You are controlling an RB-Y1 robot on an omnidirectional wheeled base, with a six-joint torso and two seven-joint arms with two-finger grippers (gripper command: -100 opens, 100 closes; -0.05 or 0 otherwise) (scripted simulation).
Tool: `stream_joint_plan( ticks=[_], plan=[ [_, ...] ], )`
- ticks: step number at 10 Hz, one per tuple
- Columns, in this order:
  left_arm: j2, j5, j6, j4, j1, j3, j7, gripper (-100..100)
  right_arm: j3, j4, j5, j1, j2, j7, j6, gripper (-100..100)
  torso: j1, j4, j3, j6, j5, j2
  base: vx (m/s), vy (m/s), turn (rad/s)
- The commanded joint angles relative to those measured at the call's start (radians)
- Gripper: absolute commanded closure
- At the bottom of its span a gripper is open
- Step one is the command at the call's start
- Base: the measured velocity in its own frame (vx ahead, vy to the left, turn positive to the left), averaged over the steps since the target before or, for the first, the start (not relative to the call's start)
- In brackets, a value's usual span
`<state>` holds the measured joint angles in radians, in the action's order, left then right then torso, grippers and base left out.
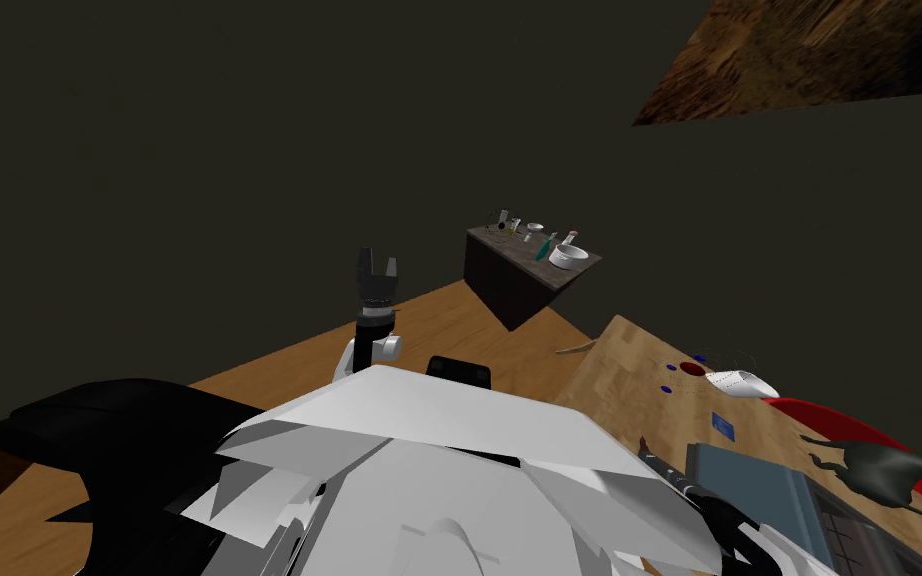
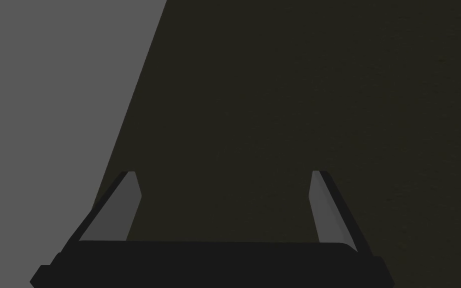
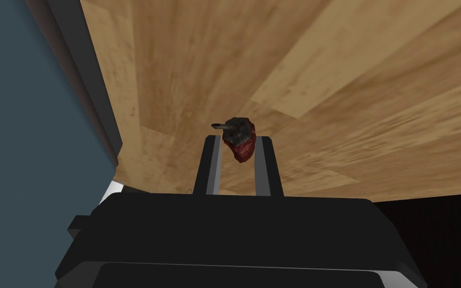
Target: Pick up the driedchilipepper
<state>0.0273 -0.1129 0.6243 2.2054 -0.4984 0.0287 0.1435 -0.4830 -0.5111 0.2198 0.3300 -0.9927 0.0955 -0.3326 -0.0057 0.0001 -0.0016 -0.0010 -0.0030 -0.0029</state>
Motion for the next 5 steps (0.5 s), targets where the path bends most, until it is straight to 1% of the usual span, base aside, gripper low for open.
stream_joint_plan(
  ticks=[1, 2, 3, 4, 5],
  plan=[
    [0.0, 0.0, 0.0, 0.0, 0.0, 0.0, 0.0, 0, 0.011, -0.022, -0.05, 0.025, -0.009, 0.05, -0.014, 100, 0.0, 0.0, 0.0, 0.0, 0.0, 0.0, 0.111, 0.006, -0.156],
    [0.0, 0.0, 0.0, 0.0, 0.0, 0.0, 0.0, 0, 0.011, -0.022, -0.053, 0.025, -0.009, 0.077, -0.014, 100, 0.0, -0.001, -0.001, 0.002, 0.0, -0.002, 0.109, 0.016, -0.143],
    [0.0, 0.0, 0.0, 0.0, 0.0, 0.0, 0.0, 0, 0.011, -0.022, -0.053, 0.025, -0.009, 0.086, -0.014, 100, 0.001, -0.001, -0.001, 0.001, 0.0, -0.002, 0.043, 0.013, -0.016],
    [0.0, 0.0, 0.0, 0.0, 0.0, 0.0, 0.0, 0, 0.011, -0.021, -0.051, 0.025, -0.008, 0.076, -0.013, 100, 0.0, 0.0, 0.0, 0.0, 0.0, 0.0, 0.012, 0.005, 0.006],
    [0.0, 0.0, 0.0, 0.0, 0.0, 0.0, 0.0, 0, 0.011, -0.021, -0.051, 0.024, -0.008, 0.079, -0.014, 0, 0.0, 0.0, 0.001, 0.0, 0.0, 0.002, 0.0, 0.0, 0.0]
  ],
)
